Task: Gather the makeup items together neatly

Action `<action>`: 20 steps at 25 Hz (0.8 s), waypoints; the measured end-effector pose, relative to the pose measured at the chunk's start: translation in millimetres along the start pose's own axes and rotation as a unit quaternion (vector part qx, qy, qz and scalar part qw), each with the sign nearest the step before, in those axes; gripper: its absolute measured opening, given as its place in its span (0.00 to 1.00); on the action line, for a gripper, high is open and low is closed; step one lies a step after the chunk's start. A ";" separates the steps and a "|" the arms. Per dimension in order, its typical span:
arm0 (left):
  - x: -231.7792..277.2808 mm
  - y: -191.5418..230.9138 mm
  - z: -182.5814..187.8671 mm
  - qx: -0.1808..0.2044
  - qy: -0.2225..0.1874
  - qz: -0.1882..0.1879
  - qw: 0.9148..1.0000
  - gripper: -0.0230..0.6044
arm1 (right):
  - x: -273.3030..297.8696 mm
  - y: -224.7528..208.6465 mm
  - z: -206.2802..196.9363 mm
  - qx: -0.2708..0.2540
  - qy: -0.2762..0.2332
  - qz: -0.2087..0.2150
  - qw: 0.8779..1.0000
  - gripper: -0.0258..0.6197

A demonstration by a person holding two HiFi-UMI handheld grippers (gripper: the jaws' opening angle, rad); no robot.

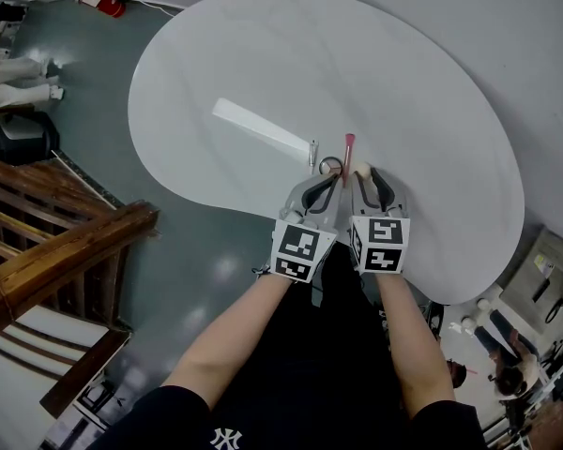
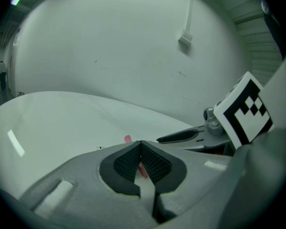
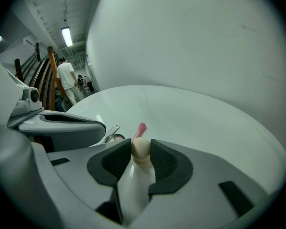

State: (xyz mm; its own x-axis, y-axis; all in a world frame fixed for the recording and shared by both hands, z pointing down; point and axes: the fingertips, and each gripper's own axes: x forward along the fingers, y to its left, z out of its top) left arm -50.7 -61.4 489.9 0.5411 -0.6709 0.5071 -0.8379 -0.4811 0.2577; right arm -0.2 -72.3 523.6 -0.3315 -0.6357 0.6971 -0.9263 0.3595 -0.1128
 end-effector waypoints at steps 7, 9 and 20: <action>-2.2 -1.8 1.0 0.002 -0.002 0.003 1.000 0.05 | -4.1 -1.2 1.5 -0.004 0.001 0.003 1.000 0.29; -3.2 -2.5 1.3 0.003 -0.003 0.003 1.000 0.05 | -8.4 -0.7 3.0 -0.002 -0.001 0.004 1.000 0.29; -15.3 -25.8 4.3 0.010 -0.011 0.009 1.000 0.05 | -53.1 -8.4 17.5 0.021 -0.047 0.006 0.999 0.15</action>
State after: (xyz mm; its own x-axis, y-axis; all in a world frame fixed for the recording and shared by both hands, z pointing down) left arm -37.1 -41.1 472.0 0.5277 -0.6918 0.4930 -0.8460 -0.4804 0.2314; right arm 22.1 -53.6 475.1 -0.3563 -0.6935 0.6262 -0.9282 0.3393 -0.1525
